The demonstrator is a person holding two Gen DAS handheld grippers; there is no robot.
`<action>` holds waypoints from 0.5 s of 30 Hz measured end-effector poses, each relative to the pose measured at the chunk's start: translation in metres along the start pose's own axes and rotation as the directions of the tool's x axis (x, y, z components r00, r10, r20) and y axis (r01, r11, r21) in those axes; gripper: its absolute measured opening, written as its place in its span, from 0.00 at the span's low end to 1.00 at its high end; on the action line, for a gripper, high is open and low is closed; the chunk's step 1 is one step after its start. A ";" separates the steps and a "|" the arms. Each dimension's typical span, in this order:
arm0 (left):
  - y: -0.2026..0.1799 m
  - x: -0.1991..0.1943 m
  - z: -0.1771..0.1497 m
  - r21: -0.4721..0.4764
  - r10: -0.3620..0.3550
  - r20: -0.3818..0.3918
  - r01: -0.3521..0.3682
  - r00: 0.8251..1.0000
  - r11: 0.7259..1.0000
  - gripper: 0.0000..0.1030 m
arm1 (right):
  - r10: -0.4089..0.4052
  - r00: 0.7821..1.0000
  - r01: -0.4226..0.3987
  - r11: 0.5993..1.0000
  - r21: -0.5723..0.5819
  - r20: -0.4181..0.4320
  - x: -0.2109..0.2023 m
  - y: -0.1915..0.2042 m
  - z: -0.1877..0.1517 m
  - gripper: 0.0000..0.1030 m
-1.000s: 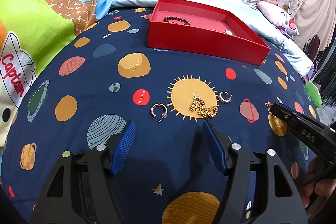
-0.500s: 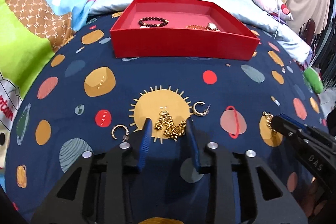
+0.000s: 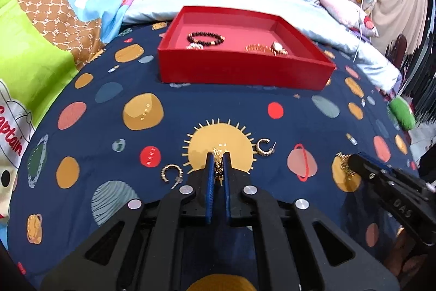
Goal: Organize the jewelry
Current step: 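Carry the chain with the right tool while the left tool carries the earring to the tray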
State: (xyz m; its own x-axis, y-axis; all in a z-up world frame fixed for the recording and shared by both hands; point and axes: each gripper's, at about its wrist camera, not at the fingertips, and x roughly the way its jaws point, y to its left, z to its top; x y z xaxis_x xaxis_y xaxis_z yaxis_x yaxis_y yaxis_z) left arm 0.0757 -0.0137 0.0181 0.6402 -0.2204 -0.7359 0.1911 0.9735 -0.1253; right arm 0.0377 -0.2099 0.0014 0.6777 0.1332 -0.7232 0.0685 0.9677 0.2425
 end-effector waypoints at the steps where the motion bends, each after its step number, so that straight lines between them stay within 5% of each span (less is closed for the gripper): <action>1: 0.003 -0.005 0.002 -0.009 -0.004 0.008 0.004 1.000 1.000 0.05 | 0.009 1.000 -0.009 1.000 0.005 0.000 -0.001 0.000 0.000 0.13; 15: 0.021 -0.049 0.034 -0.048 -0.043 0.085 0.047 0.995 0.998 0.05 | 0.049 0.996 -0.048 0.999 -0.015 0.069 -0.032 0.008 0.028 0.13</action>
State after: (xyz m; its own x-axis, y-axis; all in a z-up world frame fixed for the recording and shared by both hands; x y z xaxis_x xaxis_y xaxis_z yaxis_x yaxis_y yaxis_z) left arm 0.0736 0.0154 0.0745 0.6925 -0.2660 -0.6706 0.1849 0.9639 -0.1914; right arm 0.0373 -0.2127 0.0444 0.7295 0.1655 -0.6636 0.0249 0.9632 0.2677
